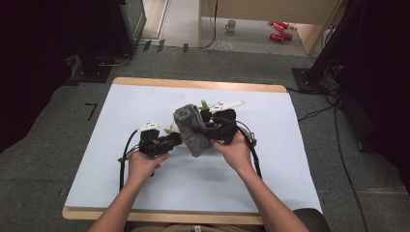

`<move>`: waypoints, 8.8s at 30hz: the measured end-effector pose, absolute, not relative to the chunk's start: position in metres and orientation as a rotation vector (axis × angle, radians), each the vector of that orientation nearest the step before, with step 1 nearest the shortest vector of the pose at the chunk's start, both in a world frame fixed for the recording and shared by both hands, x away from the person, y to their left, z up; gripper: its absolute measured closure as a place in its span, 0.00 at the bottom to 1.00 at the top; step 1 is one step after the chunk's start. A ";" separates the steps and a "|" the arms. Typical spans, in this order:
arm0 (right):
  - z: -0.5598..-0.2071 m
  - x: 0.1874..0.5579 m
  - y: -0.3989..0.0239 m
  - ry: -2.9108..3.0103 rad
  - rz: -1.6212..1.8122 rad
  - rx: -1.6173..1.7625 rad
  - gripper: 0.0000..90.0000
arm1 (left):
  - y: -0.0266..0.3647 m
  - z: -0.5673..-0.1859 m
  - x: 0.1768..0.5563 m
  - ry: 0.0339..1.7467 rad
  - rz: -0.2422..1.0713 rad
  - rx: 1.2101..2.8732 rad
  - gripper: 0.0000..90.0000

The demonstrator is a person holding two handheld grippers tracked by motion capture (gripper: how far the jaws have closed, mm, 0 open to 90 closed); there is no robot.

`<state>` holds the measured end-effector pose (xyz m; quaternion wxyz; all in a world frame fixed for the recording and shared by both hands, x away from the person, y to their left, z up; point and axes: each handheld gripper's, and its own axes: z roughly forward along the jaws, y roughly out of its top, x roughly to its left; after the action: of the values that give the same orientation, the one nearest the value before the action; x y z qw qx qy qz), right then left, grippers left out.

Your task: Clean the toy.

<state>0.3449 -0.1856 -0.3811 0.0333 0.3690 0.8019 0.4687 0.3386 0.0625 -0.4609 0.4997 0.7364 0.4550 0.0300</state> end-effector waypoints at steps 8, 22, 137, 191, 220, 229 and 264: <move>-0.399 0.346 -0.159 2.510 1.319 1.095 0.87 | 0.061 -0.460 0.335 1.106 0.094 1.802 0.70; -0.402 0.349 -0.180 2.432 1.217 1.039 0.88 | 0.063 -0.458 0.343 1.104 0.088 1.810 0.70; -0.390 0.346 -0.170 2.482 1.455 1.169 0.89 | 0.046 -0.448 0.320 0.984 0.262 1.919 0.61; -0.361 0.341 -0.282 2.143 1.443 1.407 0.89 | 0.062 -0.452 0.354 1.019 0.081 1.861 0.58; -0.389 0.351 -0.162 2.516 1.433 1.155 0.88 | 0.055 -0.455 0.332 1.027 0.179 1.895 0.57; -0.395 0.354 -0.167 2.496 1.394 1.062 0.88 | 0.057 -0.455 0.335 1.031 0.160 1.893 0.56; -0.389 0.353 -0.282 2.192 1.347 1.423 0.88 | 0.071 -0.449 0.378 1.001 0.000 1.897 0.56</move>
<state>0.3535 -0.2822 -0.3890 0.1006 0.4814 0.7418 0.4559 0.3778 0.0713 -0.4487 0.4779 0.7770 0.4098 0.0002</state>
